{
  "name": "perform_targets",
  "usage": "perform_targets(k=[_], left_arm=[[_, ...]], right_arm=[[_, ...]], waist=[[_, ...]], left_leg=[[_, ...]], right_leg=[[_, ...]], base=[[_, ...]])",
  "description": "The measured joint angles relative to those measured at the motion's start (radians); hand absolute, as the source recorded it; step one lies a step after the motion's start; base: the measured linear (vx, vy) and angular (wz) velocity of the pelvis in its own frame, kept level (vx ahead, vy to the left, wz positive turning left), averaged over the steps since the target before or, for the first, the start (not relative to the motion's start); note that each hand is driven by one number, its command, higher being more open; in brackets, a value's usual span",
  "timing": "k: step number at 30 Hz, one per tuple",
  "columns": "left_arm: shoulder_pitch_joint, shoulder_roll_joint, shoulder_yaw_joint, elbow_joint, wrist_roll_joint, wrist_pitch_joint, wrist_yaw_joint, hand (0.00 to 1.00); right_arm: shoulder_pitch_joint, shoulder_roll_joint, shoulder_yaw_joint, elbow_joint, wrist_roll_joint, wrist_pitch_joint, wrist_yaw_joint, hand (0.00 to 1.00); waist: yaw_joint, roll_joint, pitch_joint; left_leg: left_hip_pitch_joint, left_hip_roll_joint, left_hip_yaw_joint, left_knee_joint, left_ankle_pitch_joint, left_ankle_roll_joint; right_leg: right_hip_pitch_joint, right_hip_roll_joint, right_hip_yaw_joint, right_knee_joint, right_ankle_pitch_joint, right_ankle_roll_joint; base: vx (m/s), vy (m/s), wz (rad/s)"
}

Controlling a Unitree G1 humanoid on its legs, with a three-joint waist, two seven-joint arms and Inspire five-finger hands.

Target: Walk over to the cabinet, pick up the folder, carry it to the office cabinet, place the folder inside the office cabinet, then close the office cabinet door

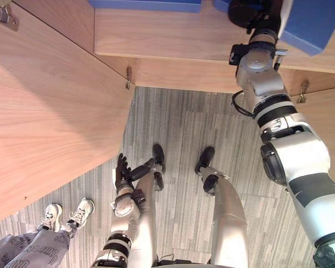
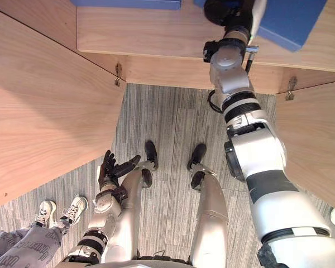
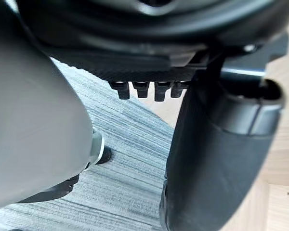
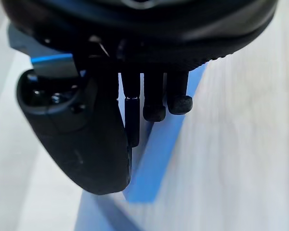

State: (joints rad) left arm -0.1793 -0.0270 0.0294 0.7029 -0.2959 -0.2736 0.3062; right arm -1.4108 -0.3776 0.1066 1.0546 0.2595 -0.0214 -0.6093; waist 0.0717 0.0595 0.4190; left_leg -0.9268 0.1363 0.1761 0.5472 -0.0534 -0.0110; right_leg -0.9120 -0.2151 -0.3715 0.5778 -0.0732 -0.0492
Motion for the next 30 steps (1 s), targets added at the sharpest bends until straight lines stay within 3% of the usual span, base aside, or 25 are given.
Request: perform_targets(k=[6, 10, 13, 18, 20, 24, 27, 28, 30], left_arm=[[-0.004, -0.017, 0.001, -0.015, 0.000, 0.002, 0.019, 1.00], [-0.004, -0.028, 0.003, -0.025, 0.000, 0.005, 0.020, 1.00], [-0.004, -0.033, 0.005, -0.025, 0.000, 0.008, 0.017, 1.00], [0.022, -0.022, 0.003, -0.021, 0.000, 0.039, -0.006, 1.00], [0.059, -0.019, 0.003, -0.020, 0.001, 0.043, -0.026, 1.00], [0.111, 0.014, -0.014, 0.019, 0.004, 0.049, -0.060, 1.00], [0.147, 0.059, -0.017, 0.084, 0.023, 0.057, -0.087, 1.00], [0.164, 0.072, -0.016, 0.099, 0.023, 0.061, -0.091, 1.00], [0.189, 0.095, -0.013, 0.135, 0.027, 0.074, -0.102, 1.00]], right_arm=[[-0.001, -0.054, -0.176, -0.074, 0.006, -0.001, -0.090, 0.00], [0.011, -0.057, -0.219, -0.122, 0.020, -0.003, -0.091, 0.00], [0.127, -0.024, -0.215, -0.289, 0.031, -0.014, -0.067, 0.00], [0.481, 0.082, -0.115, -0.666, 0.021, -0.061, -0.013, 0.00], [0.705, 0.151, -0.039, -0.797, -0.020, -0.092, 0.055, 0.00], [1.013, 0.236, 0.071, -0.810, -0.113, -0.114, 0.176, 0.00], [1.202, 0.270, 0.083, -0.724, -0.198, -0.113, 0.273, 0.00], [1.243, 0.275, 0.080, -0.689, -0.222, -0.112, 0.294, 1.00], [1.320, 0.287, 0.042, -0.598, -0.268, -0.111, 0.325, 1.00]], waist=[[0.006, 0.001, 0.000], [0.004, 0.004, 0.000], [0.001, 0.006, 0.000], [-0.009, 0.006, 0.000], [-0.013, 0.005, -0.001], [-0.036, 0.003, -0.002], [-0.051, -0.021, -0.023], [-0.061, -0.030, -0.036], [-0.072, -0.048, -0.068]], left_leg=[[-0.003, -0.006, -0.002, 0.005, 0.001, 0.001], [-0.001, -0.002, -0.006, 0.025, -0.006, 0.002], [0.012, 0.011, -0.015, 0.056, -0.028, 0.001], [0.123, 0.021, -0.011, 0.066, -0.063, -0.003], [0.223, 0.024, 0.007, 0.047, -0.079, -0.007], [0.393, 0.019, 0.024, -0.029, -0.086, -0.015], [0.510, 0.009, 0.051, -0.114, -0.077, -0.023], [0.538, 0.006, 0.060, -0.137, -0.074, -0.023], [0.603, 0.002, 0.082, -0.185, -0.065, -0.024]], right_leg=[[-0.002, -0.007, -0.002, 0.004, -0.001, -0.001], [0.005, -0.007, -0.002, 0.013, -0.004, -0.003], [0.036, 0.002, -0.007, 0.020, -0.012, 0.001], [0.152, 0.011, -0.005, 0.010, -0.029, 0.010], [0.241, 0.020, 0.008, -0.014, -0.036, 0.020], [0.400, 0.045, 0.022, -0.105, -0.027, 0.037], [0.502, 0.068, 0.041, -0.198, 0.001, 0.052], [0.527, 0.073, 0.047, -0.225, 0.010, 0.055], [0.587, 0.090, 0.065, -0.296, 0.040, 0.065]], base=[[0.01, 0.005, 0.02], [0.00, 0.000, 0.00], [-0.01, -0.010, -0.05], [0.03, -0.005, -0.06], [0.07, -0.006, -0.15], [0.08, -0.001, -0.14], [0.09, 0.018, -0.22], [0.11, 0.031, -0.26], [0.17, 0.047, -0.32]])
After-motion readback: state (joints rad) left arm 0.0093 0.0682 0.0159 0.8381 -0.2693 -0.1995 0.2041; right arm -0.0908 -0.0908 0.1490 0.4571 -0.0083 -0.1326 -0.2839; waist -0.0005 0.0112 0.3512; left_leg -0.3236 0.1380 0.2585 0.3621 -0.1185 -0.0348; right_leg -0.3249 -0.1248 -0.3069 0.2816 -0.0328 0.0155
